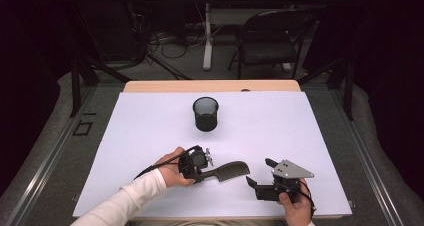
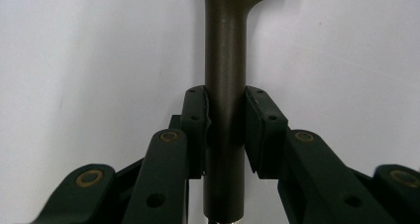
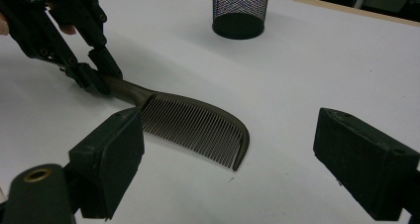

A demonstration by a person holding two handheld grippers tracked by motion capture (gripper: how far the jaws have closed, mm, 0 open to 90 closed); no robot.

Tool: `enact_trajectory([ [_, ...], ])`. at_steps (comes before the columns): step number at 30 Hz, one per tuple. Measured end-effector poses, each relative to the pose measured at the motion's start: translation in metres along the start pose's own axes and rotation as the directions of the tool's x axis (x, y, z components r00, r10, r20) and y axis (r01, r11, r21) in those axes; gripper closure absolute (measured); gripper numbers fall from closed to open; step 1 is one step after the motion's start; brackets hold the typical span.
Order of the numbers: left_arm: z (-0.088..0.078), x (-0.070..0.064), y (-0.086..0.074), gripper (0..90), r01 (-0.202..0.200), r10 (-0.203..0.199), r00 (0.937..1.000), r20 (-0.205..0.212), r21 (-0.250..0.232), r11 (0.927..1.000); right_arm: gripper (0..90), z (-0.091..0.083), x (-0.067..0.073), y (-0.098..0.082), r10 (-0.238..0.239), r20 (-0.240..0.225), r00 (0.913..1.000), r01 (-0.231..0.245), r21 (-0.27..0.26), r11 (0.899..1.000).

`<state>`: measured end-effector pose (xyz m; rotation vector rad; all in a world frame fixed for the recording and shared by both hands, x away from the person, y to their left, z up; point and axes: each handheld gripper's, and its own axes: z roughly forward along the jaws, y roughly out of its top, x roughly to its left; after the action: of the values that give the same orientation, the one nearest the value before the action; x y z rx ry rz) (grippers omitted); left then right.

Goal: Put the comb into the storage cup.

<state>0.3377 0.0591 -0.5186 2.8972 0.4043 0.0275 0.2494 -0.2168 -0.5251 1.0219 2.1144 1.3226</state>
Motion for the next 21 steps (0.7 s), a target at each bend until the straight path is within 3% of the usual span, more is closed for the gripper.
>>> enact_trajectory([
  [9, -0.006, 0.005, -0.005, 72.6, 0.038, -0.039, 0.9993, -0.003, -0.061, 0.9974, 12.2, 0.001, 0.0, 0.0, 0.002, 0.001, 1.0, -0.002, -0.007, 1.0],
  [21, -0.016, 0.012, -0.013, 72.6, 0.112, -0.116, 0.9931, -0.016, -0.171, 0.9789, 12.2, 0.001, 0.001, 0.0, 0.003, 0.001, 1.0, -0.003, -0.002, 1.0],
])
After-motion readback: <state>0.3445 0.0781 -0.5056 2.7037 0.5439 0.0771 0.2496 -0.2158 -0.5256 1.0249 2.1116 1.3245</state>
